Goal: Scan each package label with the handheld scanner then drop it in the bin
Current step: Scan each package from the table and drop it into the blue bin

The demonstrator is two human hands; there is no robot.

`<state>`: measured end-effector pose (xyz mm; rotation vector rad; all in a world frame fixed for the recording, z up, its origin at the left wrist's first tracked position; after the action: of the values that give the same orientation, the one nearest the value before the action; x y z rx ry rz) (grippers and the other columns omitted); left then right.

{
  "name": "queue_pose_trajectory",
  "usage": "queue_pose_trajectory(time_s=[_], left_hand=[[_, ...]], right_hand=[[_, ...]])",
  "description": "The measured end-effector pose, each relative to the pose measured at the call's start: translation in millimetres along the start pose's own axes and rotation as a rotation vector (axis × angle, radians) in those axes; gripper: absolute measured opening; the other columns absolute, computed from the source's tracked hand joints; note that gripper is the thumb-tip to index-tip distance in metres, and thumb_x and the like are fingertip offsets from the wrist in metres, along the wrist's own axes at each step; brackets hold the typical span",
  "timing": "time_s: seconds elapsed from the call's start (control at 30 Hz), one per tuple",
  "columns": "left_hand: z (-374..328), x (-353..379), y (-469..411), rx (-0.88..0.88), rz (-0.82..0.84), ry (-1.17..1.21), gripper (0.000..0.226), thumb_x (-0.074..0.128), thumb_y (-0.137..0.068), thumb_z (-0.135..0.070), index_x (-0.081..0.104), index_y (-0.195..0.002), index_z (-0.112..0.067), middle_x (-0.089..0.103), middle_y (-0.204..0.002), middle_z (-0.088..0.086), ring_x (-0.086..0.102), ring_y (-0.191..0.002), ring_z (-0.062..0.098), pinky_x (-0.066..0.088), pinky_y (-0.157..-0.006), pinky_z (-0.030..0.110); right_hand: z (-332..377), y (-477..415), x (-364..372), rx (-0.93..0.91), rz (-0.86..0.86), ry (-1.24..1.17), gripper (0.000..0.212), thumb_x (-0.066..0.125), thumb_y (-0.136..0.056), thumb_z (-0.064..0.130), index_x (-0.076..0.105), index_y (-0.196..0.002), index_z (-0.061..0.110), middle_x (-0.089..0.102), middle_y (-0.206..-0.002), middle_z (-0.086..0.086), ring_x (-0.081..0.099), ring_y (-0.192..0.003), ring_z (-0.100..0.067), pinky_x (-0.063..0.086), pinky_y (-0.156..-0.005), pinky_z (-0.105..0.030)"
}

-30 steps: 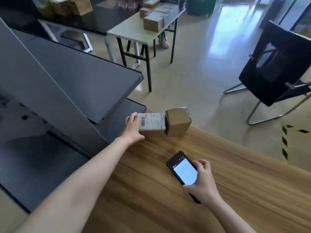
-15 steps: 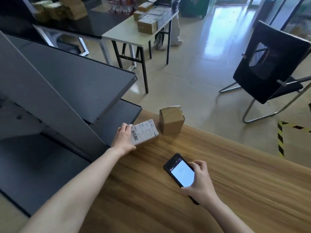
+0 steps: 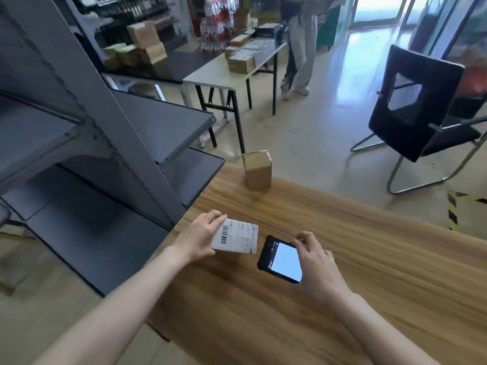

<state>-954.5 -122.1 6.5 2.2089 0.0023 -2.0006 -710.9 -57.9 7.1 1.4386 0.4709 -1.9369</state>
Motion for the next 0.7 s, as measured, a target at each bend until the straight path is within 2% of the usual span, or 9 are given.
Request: queue_pose_trajectory(time_s=[0.1, 0.23, 0.47, 0.57, 0.7], left_hand=[[-32, 0, 13, 0.031, 0.014, -0.023, 0.093, 0.079, -0.070, -0.020, 0.030, -0.149, -0.012, 0.033, -0.144, 0.000, 0.035, -0.130, 0.020, 0.041, -0.106, 0.035], [-73, 0, 17, 0.076, 0.030, -0.081, 0.095, 0.080, -0.070, -0.022, 0.028, -0.150, -0.015, 0.031, -0.145, -0.002, 0.033, -0.131, 0.018, 0.046, -0.102, 0.037], [-138, -12, 0, 0.207, 0.037, -0.126, 0.092, 0.077, -0.076, -0.025, 0.025, -0.151, -0.017, 0.027, -0.148, -0.002, 0.028, -0.135, 0.018, 0.047, -0.102, 0.035], [-166, -15, -15, 0.272, 0.041, -0.134, 0.096, 0.077, -0.072, -0.024, 0.024, -0.152, -0.018, 0.028, -0.147, -0.003, 0.028, -0.134, 0.017, 0.044, -0.103, 0.032], [-212, -10, -36, 0.331, 0.017, -0.031, 0.097, 0.078, -0.064, -0.032, 0.031, -0.148, -0.023, 0.033, -0.143, -0.004, 0.034, -0.129, 0.019, 0.047, -0.099, 0.036]], right_hand=[[-19, 32, -5, 0.011, -0.018, 0.008, 0.072, 0.070, -0.065, 0.018, 0.039, -0.131, 0.019, 0.022, -0.135, 0.003, 0.039, -0.123, -0.016, 0.038, -0.087, -0.032], [-48, 72, -13, 0.075, -0.020, 0.012, 0.066, 0.071, -0.066, 0.019, 0.042, -0.126, 0.018, 0.025, -0.131, 0.004, 0.041, -0.119, -0.016, 0.036, -0.082, -0.031], [-87, 127, -33, 0.197, -0.058, -0.021, 0.082, 0.076, -0.063, 0.027, 0.037, -0.135, 0.017, 0.022, -0.137, 0.004, 0.036, -0.127, -0.013, 0.039, -0.089, -0.032], [-102, 146, -41, 0.251, -0.098, -0.028, 0.085, 0.077, -0.063, 0.028, 0.035, -0.137, 0.017, 0.023, -0.138, 0.004, 0.036, -0.127, -0.014, 0.040, -0.091, -0.032], [-134, 189, -40, 0.412, -0.160, -0.117, 0.098, 0.082, -0.057, 0.037, 0.033, -0.140, 0.018, 0.022, -0.140, 0.004, 0.039, -0.126, -0.015, 0.041, -0.094, -0.031]])
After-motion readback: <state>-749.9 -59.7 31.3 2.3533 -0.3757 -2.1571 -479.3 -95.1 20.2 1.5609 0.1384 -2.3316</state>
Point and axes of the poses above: each hand's wrist, its own y-axis away from the middle knuckle, its own x-axis out of the palm, z = x × y, the point moved 9 cm from there along -y, towards the middle knuckle
